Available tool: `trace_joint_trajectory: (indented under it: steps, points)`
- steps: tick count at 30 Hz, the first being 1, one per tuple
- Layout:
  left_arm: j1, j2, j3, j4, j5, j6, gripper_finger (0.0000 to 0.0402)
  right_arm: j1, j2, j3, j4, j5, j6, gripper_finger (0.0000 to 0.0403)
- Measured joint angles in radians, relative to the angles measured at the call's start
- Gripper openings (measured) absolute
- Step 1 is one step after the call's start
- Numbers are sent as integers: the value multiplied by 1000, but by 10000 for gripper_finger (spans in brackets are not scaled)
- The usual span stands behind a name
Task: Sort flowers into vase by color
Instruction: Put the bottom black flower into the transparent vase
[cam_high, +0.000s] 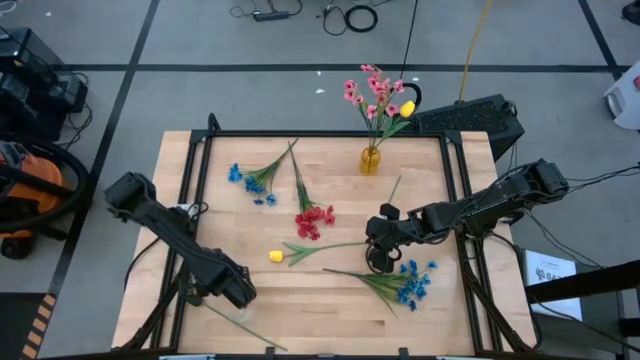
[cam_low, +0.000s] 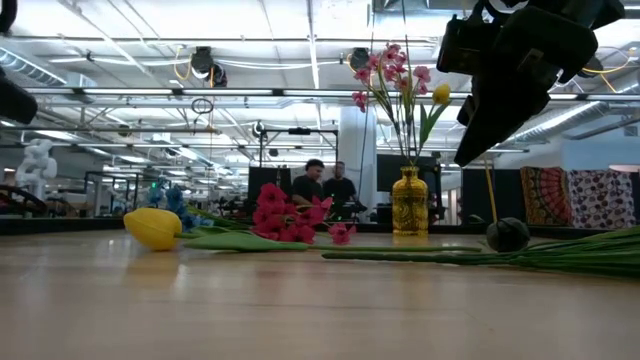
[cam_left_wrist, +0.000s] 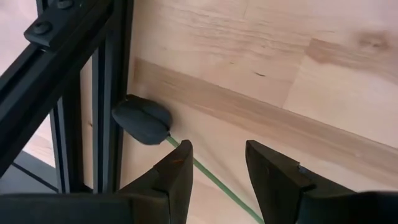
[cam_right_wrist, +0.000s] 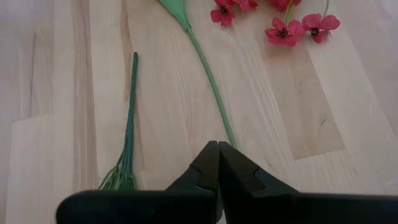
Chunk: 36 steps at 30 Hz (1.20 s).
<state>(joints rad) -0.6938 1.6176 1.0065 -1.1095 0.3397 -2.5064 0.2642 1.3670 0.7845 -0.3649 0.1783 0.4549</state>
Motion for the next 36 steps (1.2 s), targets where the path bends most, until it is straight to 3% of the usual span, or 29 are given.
trace_joint_trajectory:
  steps: [11, 23, 30, 36]
  points:
    - [-9, 78, 0, 57, -1, -2, 155, 0, 0, 0, 1, 0, -4, 0]
    - [13, 77, 0, 49, -2, -1, 155, -1, 0, 0, 2, 0, -15, 0]
    - [95, -40, 0, -67, -31, 55, 155, -1, 0, 0, 32, 3, -27, 0]
    - [147, -223, 0, -159, -157, 88, 155, -1, 0, 0, 53, 2, -18, 0]
